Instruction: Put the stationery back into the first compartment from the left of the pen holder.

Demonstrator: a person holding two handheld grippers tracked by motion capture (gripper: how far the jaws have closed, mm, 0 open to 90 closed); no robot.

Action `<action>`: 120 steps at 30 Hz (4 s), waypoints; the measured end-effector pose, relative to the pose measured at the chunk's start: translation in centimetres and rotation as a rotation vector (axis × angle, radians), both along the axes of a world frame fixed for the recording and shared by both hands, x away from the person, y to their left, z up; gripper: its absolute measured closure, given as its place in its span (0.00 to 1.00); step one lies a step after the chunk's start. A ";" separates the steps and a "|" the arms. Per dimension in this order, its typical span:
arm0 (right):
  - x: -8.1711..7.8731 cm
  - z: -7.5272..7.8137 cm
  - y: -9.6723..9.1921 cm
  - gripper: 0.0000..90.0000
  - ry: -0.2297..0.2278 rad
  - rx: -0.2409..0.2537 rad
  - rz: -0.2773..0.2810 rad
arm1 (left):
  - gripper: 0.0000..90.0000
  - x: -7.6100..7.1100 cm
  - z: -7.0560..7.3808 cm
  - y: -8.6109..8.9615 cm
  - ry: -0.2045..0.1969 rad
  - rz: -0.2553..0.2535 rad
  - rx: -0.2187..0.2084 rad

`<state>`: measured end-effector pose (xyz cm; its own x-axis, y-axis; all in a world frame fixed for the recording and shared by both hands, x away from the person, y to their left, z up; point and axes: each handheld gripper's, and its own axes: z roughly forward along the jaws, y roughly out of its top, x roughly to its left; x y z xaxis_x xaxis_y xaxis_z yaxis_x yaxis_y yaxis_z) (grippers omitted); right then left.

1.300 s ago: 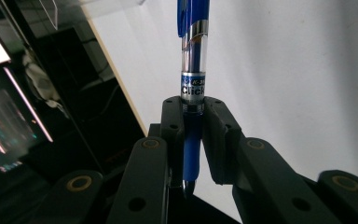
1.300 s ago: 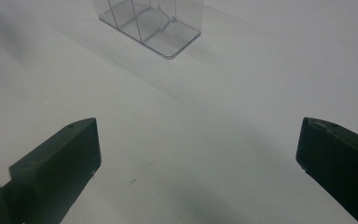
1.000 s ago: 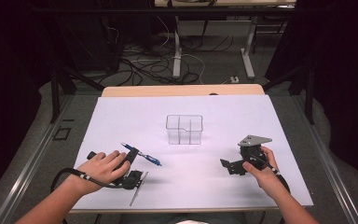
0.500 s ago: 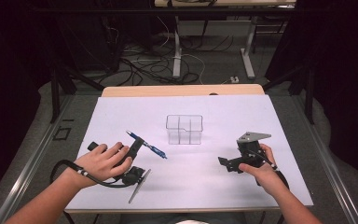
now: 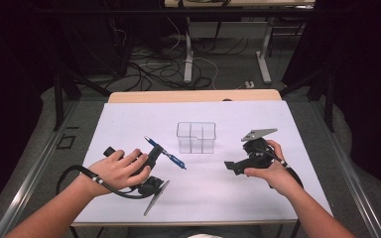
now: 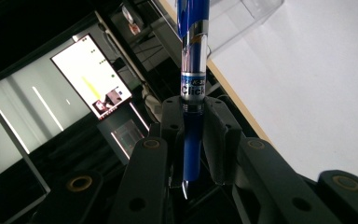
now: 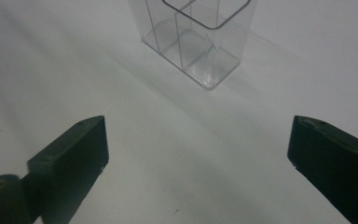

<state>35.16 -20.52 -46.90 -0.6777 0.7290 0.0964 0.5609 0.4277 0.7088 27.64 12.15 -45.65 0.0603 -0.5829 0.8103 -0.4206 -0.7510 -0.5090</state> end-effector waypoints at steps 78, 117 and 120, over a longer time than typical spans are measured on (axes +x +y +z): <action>5.8 5.5 12.9 0.89 0.047 0.089 0.243 | 0.63 0.6 -0.5 -0.5 0.191 0.140 -0.235; 9.8 -0.5 14.0 0.85 -0.183 0.139 0.062 | 0.18 5.2 -2.8 6.4 1.033 0.706 -1.612; 9.5 -0.2 13.5 0.69 -0.169 0.152 0.059 | 0.15 5.4 -2.9 6.9 1.041 0.709 -1.641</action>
<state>44.68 -7.04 -47.06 -0.7348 0.6730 0.0840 0.4062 0.3375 0.8492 32.99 19.06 -48.53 0.5794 0.8141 -0.0391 0.4584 -0.2857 0.8416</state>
